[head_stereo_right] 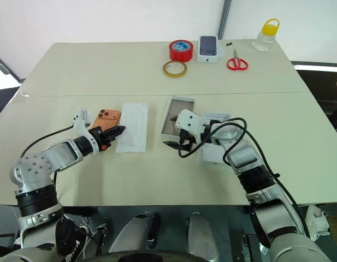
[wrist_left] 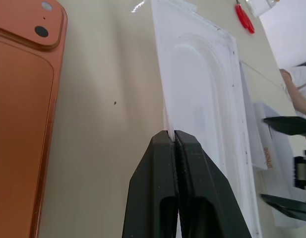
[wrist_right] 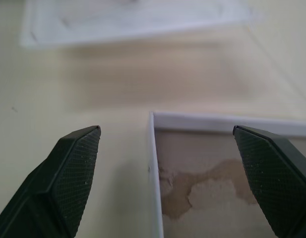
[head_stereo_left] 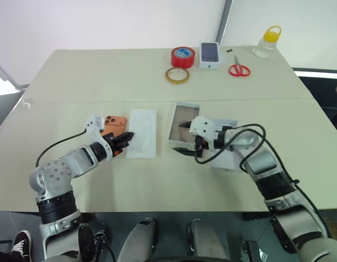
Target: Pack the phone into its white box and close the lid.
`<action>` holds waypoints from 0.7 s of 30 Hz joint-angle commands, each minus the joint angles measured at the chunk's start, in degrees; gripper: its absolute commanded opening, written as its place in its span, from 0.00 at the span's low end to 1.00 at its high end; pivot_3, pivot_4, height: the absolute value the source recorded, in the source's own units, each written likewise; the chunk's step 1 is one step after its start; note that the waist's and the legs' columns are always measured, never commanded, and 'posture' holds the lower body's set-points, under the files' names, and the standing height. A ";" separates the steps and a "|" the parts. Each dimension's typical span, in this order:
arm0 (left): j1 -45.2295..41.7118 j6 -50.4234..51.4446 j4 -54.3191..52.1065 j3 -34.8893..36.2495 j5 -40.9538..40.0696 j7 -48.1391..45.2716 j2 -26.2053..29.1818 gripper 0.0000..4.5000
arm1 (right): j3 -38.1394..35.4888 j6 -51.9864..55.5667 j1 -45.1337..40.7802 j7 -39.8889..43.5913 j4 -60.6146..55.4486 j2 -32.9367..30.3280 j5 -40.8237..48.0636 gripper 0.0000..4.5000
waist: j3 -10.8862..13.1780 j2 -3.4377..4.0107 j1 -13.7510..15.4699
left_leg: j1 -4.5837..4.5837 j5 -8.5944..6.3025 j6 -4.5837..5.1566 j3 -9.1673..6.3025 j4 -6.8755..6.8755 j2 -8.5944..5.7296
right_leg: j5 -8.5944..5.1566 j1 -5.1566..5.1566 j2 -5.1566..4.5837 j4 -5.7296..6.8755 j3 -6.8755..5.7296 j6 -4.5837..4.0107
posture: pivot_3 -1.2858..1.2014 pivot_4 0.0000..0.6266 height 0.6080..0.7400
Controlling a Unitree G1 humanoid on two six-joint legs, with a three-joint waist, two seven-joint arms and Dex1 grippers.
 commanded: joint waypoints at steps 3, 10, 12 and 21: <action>0.89 -2.49 -3.53 0.11 -0.48 0.31 0.59 0.00 | 2.86 -0.34 -2.81 1.55 4.13 -0.11 -4.00 0.57 | 0.00 0.00 -0.15 | -0.01 0.00 0.00 0.00 0.00 0.00 | 0.00 -0.01 0.00 0.00 0.00 0.00 | 0.52 0.24 1.00; 0.25 -4.80 -4.64 -0.38 -0.53 0.69 0.85 0.00 | 2.57 0.64 -2.47 5.66 -0.31 0.26 -1.51 0.00 | -0.01 -0.03 -0.19 | 0.01 0.03 -0.05 0.00 0.00 0.03 | 0.01 -0.01 0.04 0.03 0.00 -0.01 | 0.52 0.24 1.00; -0.73 -4.94 -4.68 -0.46 -1.05 1.27 0.48 0.00 | 3.02 0.50 -1.47 6.69 -3.95 0.54 -0.97 0.00 | -0.01 -0.03 -0.16 | -0.01 0.03 -0.04 -0.01 -0.02 0.03 | 0.00 -0.03 0.03 0.03 0.00 -0.01 | 0.52 0.24 1.00; -2.46 -2.77 -3.37 -0.45 -6.59 3.30 -1.38 0.00 | 6.22 1.89 3.23 6.80 -11.28 2.71 -1.07 0.00 | -0.01 -0.04 -0.15 | -0.01 0.02 -0.05 -0.02 -0.01 0.03 | 0.01 -0.04 0.04 0.03 0.00 0.00 | 0.52 0.24 1.00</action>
